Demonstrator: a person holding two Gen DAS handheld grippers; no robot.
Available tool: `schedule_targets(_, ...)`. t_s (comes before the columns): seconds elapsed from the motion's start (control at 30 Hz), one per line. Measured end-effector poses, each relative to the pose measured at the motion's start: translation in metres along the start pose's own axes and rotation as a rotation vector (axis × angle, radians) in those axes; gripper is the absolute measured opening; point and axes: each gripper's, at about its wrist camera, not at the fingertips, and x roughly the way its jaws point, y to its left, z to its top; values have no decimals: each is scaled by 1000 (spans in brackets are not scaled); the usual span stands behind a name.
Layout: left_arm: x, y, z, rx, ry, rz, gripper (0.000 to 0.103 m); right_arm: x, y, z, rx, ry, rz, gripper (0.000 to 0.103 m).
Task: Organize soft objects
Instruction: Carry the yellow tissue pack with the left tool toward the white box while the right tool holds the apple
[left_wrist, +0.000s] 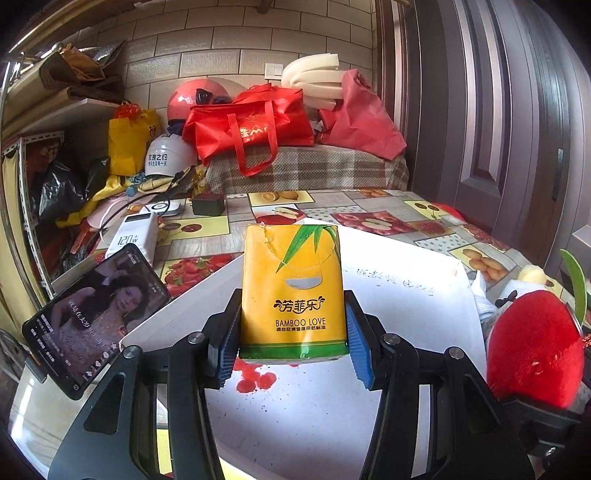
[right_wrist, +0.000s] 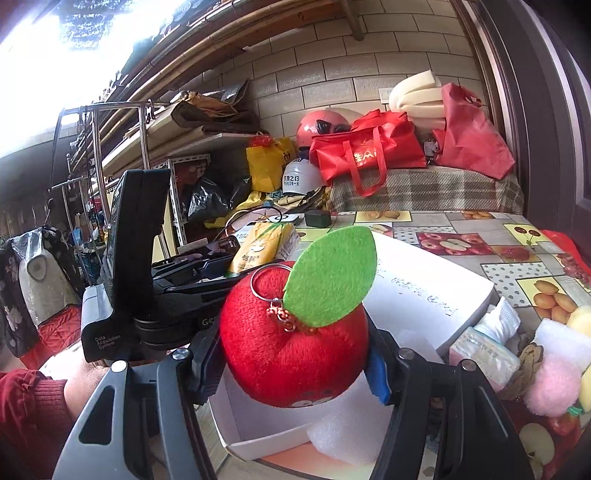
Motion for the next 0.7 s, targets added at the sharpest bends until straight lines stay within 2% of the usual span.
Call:
schedule_targets(0.17, 8, 19, 2, -104, 35, -6, 50, 8, 8, 1, -2, -1, 1, 63)
schedule_targets(0.33, 4, 36, 0, -198, 11, -5, 50, 22, 14, 4, 5, 29, 13, 63)
schedule_targets(0.57, 6, 24, 2, -135, 23, 24, 50, 44, -10, 6, 113, 99, -23, 64)
schedule_targets(0.7, 4, 19, 2, -102, 15, 27, 50, 46, -31, 6, 164, 117, -99, 64)
